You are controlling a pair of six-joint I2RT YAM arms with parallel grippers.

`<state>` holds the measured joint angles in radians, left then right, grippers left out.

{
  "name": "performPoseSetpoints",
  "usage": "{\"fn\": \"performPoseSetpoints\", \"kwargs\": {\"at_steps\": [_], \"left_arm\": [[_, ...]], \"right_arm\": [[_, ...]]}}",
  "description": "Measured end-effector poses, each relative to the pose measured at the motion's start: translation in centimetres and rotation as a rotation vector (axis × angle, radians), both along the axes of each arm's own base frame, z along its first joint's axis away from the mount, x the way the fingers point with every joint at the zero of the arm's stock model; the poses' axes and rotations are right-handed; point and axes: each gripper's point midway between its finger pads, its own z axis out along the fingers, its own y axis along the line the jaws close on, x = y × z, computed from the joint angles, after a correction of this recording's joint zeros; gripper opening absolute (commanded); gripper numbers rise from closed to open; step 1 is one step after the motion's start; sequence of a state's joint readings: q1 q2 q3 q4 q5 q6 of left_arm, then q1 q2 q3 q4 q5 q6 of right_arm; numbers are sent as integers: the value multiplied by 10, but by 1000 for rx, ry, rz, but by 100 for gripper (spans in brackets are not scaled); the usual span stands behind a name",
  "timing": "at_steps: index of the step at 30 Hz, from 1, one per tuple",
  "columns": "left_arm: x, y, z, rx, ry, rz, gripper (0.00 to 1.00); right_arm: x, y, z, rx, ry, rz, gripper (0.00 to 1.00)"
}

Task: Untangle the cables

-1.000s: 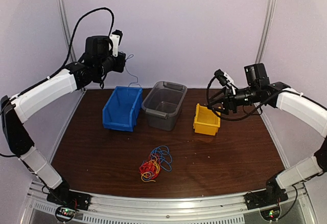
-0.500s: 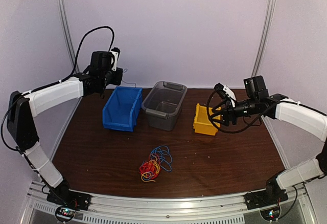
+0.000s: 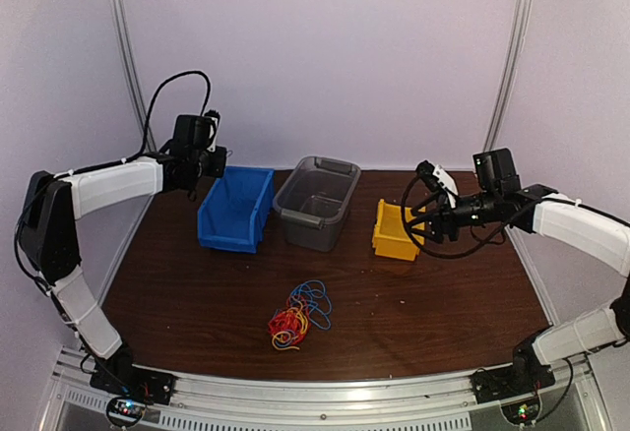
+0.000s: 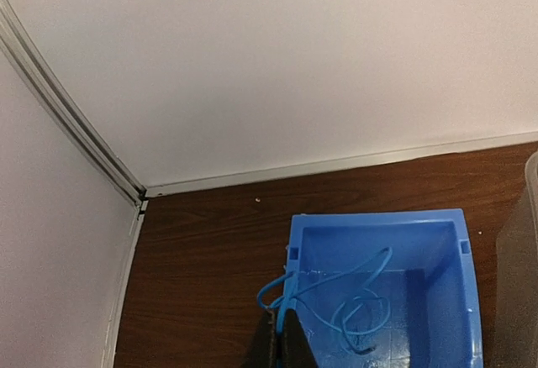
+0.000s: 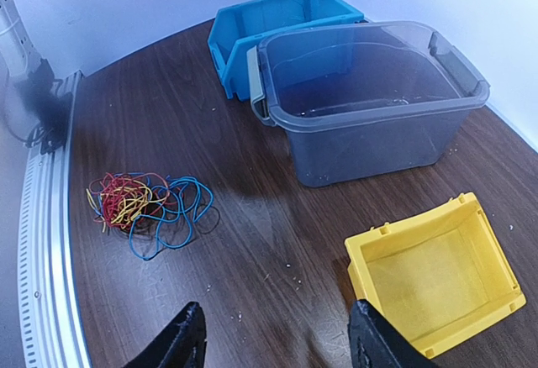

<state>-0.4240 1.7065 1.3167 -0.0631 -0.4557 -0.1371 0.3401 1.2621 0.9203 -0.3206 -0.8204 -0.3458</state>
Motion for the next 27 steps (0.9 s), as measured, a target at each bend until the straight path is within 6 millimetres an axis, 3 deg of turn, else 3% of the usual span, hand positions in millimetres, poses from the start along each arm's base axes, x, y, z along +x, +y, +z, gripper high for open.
{"fn": "performPoseSetpoints", "kwargs": {"at_steps": [8,14,15,17,18,20,24,27], "left_arm": [[1,-4,-13,-16,32,-26,0],[24,-28,-60,-35,128,-85,0],[25,-30,-73,-33,155,-87,4],[25,-31,-94,-23,208,-89,41],[24,-32,-104,-19,238,-88,53],[24,-32,-114,-19,274,-80,68],[24,-32,-104,-49,273,-67,80],[20,-33,-82,-81,247,-75,80]], "right_arm": [[0,0,-1,0,0,-1,59],[0,-1,-3,-4,0,-1,59],[0,-1,-3,-6,-2,0,59],[-1,-1,-4,-9,-5,3,59],[-1,-1,-5,-12,-7,5,59],[-1,-1,-5,-15,-12,8,59],[-1,-1,-6,-21,-24,17,58],[-3,1,-7,-29,-33,31,55]]}}
